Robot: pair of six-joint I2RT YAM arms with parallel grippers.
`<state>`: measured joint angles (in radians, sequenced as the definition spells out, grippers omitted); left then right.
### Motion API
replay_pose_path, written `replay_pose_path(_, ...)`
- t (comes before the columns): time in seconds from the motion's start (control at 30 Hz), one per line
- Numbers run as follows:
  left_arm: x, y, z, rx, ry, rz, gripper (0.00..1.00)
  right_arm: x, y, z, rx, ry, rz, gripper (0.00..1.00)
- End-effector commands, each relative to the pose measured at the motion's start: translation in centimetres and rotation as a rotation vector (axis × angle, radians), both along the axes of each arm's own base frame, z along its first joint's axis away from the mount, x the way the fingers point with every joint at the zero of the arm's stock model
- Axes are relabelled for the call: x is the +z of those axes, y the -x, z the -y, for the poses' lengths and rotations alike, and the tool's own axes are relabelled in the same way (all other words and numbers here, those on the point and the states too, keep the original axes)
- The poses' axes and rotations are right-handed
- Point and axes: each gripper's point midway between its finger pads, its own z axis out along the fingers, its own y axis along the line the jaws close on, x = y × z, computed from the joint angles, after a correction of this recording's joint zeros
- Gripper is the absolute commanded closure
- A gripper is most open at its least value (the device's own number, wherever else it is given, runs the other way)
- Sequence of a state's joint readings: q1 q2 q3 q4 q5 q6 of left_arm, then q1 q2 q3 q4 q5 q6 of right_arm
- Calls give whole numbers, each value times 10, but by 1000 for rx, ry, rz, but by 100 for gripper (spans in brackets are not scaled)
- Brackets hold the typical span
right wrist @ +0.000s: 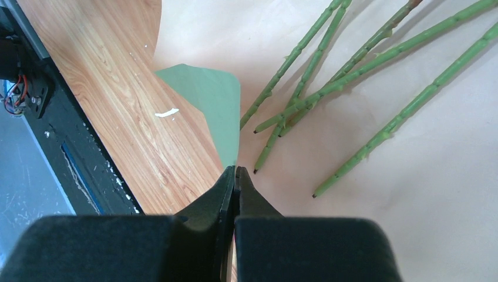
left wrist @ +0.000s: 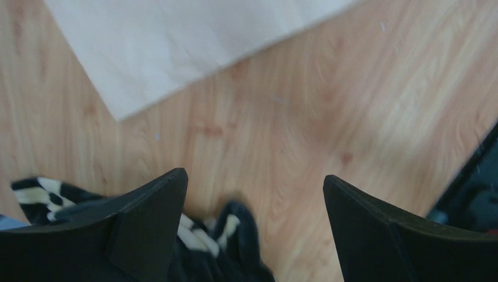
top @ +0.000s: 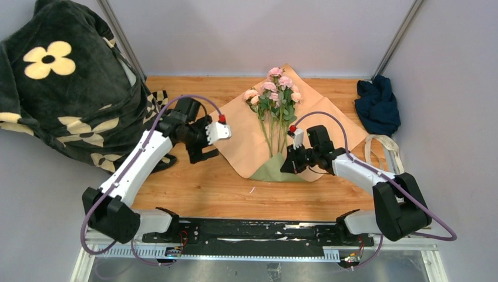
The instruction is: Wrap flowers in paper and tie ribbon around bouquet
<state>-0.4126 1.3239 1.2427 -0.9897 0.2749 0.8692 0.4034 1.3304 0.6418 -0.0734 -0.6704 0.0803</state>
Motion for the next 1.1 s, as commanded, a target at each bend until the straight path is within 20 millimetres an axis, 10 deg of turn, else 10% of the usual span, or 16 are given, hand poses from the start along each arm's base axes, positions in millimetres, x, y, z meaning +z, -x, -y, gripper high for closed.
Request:
replay_pose_path(0.0,-23,61,-35,-131,-104,-134,7,14,-14,6,-23,20,82,100)
replay_pose_path(0.23,-53,21,52,-143,204,-12,12,17,-19,2,-19,10,72,100)
replay_pose_path(0.47,-79,32,135,-294,371,70,2,26,-30,-5,-40,-21,72,100)
replay_pose_path(0.73,-95,6,152,-209,384,114,3,31,-29,-6,-41,-30,75,100)
replay_pose_path(0.97,-131,40,157,-199,366,-89,47,38,-25,-5,-26,-36,100,100)
replay_pose_path(1.07,-126,50,161,-213,407,-125,89,31,-20,-4,-15,-33,90,100)
